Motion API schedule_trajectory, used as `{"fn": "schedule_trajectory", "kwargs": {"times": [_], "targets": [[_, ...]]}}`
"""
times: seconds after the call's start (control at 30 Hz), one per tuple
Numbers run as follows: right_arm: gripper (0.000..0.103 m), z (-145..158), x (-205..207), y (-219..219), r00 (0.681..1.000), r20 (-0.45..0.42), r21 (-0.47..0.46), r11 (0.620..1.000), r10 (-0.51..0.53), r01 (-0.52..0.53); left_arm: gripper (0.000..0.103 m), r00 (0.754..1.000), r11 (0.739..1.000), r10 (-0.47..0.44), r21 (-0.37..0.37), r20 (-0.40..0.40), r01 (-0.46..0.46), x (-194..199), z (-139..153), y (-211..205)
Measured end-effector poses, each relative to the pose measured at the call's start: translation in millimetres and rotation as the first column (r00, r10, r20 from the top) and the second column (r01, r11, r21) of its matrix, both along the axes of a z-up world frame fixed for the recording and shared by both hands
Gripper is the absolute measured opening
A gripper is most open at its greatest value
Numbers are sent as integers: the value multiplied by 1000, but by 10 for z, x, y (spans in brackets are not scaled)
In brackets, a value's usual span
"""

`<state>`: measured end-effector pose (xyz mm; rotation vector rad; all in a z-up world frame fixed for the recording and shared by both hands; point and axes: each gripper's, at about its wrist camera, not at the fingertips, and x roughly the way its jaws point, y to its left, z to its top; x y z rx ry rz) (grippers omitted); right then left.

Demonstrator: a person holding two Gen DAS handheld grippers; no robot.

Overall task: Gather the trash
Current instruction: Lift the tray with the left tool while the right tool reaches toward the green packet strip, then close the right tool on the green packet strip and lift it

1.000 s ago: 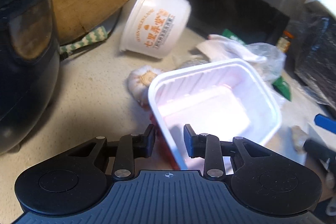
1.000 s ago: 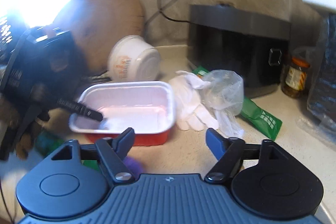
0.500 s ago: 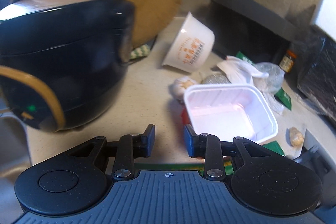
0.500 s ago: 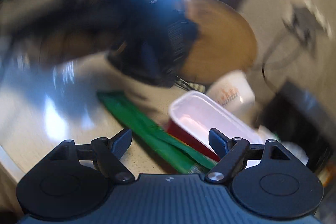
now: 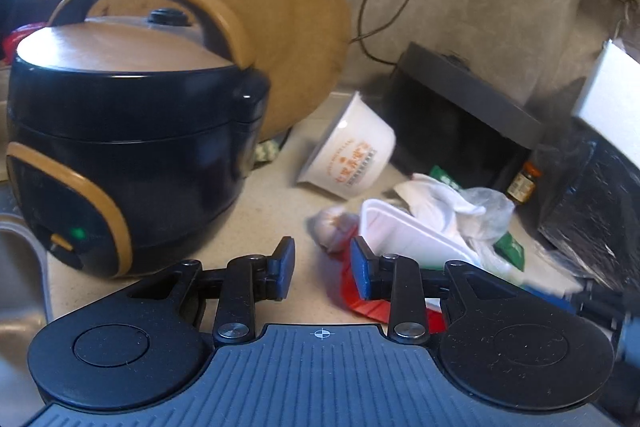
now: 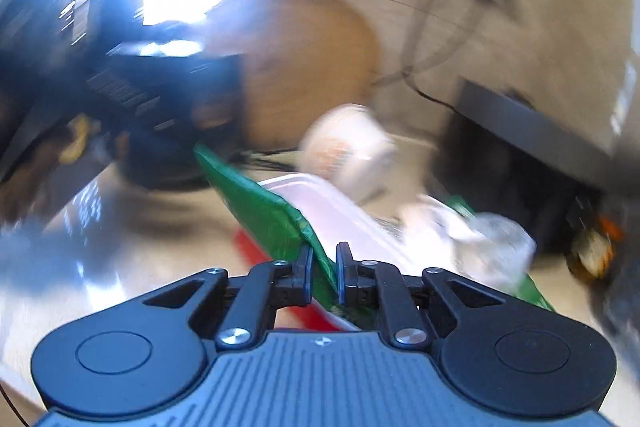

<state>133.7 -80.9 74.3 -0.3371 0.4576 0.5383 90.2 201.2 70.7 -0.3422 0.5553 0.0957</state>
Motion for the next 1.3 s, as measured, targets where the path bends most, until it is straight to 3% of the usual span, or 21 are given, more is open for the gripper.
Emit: {"fn": "schedule_trajectory", "kwargs": {"times": [0.17,0.27,0.37,0.43,0.63,0.77,0.83,0.87,0.97,1.07,1.17,1.23,1.3], "targets": [[9,-35,329,-464,975,-98,57,977,-199,205,34,998,998,-56,30,-28,56,48,-81,-136],[13,-118,418,-659,959,-158,117,960,-235,255,34,997,996,-71,45,-38,73,126,-142,-200],[36,-182,427,-776,947,-212,168,946,-240,278,34,996,994,-75,77,-38,77,251,-194,-268],[60,-213,396,-791,946,-213,169,944,-244,282,34,997,992,-68,104,-36,72,365,-241,-328],[72,-216,356,-863,932,-217,134,937,-290,322,34,995,980,-28,194,-94,46,759,-484,-433],[87,-229,425,-995,890,-249,96,905,-382,415,34,985,982,-28,177,-169,58,969,-684,-405],[98,-235,410,-1015,876,-212,70,887,-433,456,25,982,987,-48,141,-181,74,1004,-762,-369],[98,-227,383,-1021,875,-184,69,882,-448,467,15,982,991,-59,110,-178,79,990,-788,-343],[99,-179,275,-1044,894,-122,101,891,-431,443,13,985,996,-65,46,-160,74,879,-831,-286],[97,-180,356,-1005,921,-183,78,929,-344,362,13,987,993,-56,94,-151,70,745,-805,-306],[90,-320,485,-874,912,-231,26,934,-340,355,13,991,989,-3,145,-137,23,563,-715,-246],[76,-440,581,-781,906,-260,-10,939,-334,343,12,991,987,21,163,-130,0,427,-666,-191],[74,-513,684,-725,896,-278,-13,934,-346,357,13,990,987,30,158,-135,-9,323,-647,-141]]}}
